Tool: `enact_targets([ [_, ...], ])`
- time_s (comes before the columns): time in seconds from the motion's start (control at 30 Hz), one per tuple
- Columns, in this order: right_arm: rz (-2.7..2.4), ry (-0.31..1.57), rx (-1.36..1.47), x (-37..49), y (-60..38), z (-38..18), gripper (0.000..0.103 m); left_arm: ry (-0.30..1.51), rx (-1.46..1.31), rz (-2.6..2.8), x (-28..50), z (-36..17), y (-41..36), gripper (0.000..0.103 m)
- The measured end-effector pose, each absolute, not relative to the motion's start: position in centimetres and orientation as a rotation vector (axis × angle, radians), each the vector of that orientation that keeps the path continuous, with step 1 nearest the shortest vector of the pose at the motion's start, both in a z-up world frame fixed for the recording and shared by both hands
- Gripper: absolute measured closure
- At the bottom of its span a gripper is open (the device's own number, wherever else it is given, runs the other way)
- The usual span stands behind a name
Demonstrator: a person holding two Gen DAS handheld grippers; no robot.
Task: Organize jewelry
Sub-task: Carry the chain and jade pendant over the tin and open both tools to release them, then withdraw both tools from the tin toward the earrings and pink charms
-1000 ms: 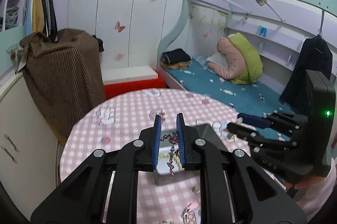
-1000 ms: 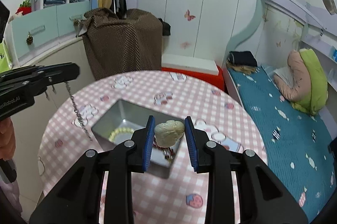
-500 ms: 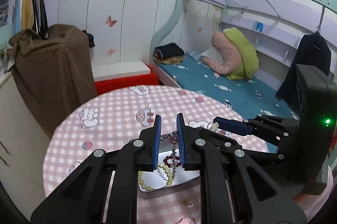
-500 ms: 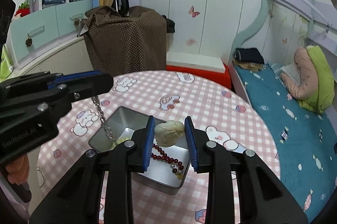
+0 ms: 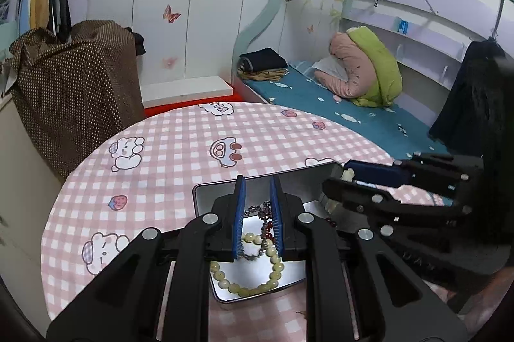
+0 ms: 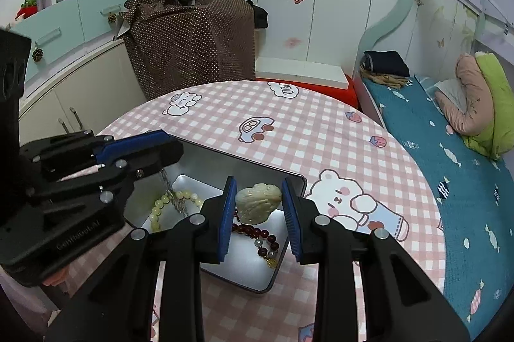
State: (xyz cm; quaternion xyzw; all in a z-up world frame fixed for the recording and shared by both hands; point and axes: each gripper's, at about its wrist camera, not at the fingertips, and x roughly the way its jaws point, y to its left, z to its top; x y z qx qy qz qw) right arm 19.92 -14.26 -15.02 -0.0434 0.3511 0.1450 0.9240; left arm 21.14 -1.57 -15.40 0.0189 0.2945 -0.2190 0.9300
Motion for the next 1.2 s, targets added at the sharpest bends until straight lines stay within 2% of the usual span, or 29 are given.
enact_targets([
  [0.23,0.298,0.717,-0.063,20.4,-14.5,-14.9,0.074,0.632,0.053,-0.418,21.7,-16.1,-1.8,0.085],
  [0.33,0.289,0.693,-0.064,20.3,-14.7,-14.3,0.061,0.635,0.057,-0.386,21.9,-16.2,-1.7,0.061],
  [0.4,0.272,0.684,-0.072,20.3,-14.9,-14.1,0.051,0.635,0.055,-0.378,21.9,-16.1,-1.6,0.061],
  [0.43,0.266,0.682,-0.073,20.3,-15.0,-14.1,0.050,0.638,0.052,-0.378,21.9,-16.1,-1.5,0.061],
  [0.5,0.259,0.684,-0.066,20.3,-15.2,-14.0,0.049,0.641,0.056,-0.372,21.9,-16.2,-1.5,0.057],
  [0.8,0.245,0.685,-0.060,20.0,-15.7,-14.0,0.048,0.645,0.053,-0.362,21.7,-15.9,-1.4,0.056],
  [0.87,0.241,0.683,-0.061,19.8,-15.7,-13.9,0.048,0.646,0.055,-0.358,21.5,-15.8,-1.4,0.052],
  [1.07,0.227,0.677,-0.061,19.1,-15.9,-13.6,0.047,0.643,0.057,-0.351,20.9,-15.5,-1.4,0.052],
  [1.13,0.221,0.670,-0.060,18.6,-16.0,-13.4,0.045,0.635,0.054,-0.348,20.6,-15.3,-1.3,0.052],
  [1.2,0.213,0.662,-0.061,18.1,-16.1,-13.1,0.040,0.630,0.055,-0.347,20.1,-15.1,-1.1,0.046],
])
